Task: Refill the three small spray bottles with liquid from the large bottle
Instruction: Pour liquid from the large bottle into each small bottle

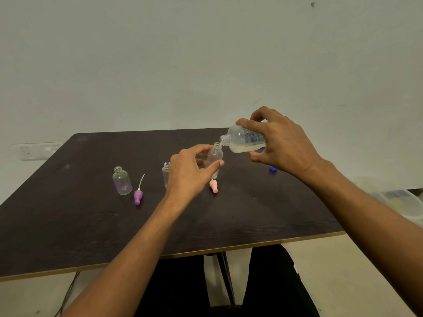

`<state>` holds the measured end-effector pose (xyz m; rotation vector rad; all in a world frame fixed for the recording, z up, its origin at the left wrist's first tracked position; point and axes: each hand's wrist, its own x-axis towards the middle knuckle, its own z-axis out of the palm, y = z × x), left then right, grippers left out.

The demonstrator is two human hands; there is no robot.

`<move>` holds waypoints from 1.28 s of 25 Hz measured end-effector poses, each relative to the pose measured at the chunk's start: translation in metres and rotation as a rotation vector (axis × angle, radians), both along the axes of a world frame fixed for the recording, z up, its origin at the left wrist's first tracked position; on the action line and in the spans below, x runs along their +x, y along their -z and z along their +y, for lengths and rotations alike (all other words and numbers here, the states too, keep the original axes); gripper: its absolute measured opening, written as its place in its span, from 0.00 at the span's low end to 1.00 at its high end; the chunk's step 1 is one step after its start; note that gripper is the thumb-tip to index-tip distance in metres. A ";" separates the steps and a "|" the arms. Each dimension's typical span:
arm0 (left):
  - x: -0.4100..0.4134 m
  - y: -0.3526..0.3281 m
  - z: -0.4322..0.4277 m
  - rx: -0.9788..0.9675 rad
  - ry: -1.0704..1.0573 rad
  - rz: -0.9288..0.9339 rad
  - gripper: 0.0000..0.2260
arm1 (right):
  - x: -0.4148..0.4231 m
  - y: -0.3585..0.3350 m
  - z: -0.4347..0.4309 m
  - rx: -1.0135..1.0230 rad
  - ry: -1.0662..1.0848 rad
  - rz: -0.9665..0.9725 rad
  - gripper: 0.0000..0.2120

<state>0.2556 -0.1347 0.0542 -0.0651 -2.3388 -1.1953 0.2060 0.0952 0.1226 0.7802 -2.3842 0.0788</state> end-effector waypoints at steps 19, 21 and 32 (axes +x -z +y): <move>0.003 0.001 0.000 0.009 0.001 -0.004 0.18 | 0.003 0.001 -0.003 0.030 0.014 0.031 0.36; 0.004 0.000 0.000 0.011 0.003 -0.004 0.19 | 0.003 0.002 -0.003 0.033 0.019 0.031 0.36; 0.003 0.002 0.002 0.015 -0.003 0.000 0.20 | 0.004 0.003 0.000 0.042 0.035 0.037 0.37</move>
